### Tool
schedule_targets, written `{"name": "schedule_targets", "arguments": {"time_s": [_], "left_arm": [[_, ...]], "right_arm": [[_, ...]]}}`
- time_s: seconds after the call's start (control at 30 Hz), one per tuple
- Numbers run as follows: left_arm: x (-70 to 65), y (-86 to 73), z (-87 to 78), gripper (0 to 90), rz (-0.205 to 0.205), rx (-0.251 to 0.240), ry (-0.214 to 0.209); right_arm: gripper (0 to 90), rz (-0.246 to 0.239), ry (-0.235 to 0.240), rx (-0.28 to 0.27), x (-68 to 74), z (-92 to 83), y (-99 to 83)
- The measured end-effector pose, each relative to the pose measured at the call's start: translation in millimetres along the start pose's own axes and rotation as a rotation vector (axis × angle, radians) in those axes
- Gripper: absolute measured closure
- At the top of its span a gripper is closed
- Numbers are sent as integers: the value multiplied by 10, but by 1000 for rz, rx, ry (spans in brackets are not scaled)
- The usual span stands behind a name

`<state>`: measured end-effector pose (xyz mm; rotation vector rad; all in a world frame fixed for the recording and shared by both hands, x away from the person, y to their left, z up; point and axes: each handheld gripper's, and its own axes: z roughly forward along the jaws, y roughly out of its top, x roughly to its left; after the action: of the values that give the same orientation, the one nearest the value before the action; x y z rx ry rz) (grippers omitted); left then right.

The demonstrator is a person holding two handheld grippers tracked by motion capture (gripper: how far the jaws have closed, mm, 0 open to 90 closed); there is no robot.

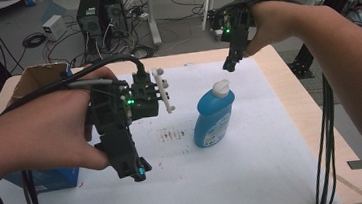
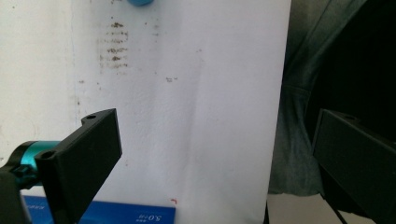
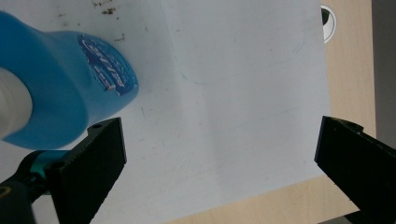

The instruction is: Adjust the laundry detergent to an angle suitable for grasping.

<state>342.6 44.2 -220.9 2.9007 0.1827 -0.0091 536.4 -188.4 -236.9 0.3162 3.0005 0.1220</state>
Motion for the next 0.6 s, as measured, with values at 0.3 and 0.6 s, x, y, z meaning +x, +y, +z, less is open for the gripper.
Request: {"name": "schedule_targets", "arguments": {"time_s": [0.3, 0.6], "left_arm": [[85, 88, 59, 17, -93, -82, -33], [140, 155, 101, 17, -105, -101, -29]], "right_arm": [[12, 40, 4, -6, 10, 6, -359], [11, 53, 27, -9, 136, 3, -578]]}}
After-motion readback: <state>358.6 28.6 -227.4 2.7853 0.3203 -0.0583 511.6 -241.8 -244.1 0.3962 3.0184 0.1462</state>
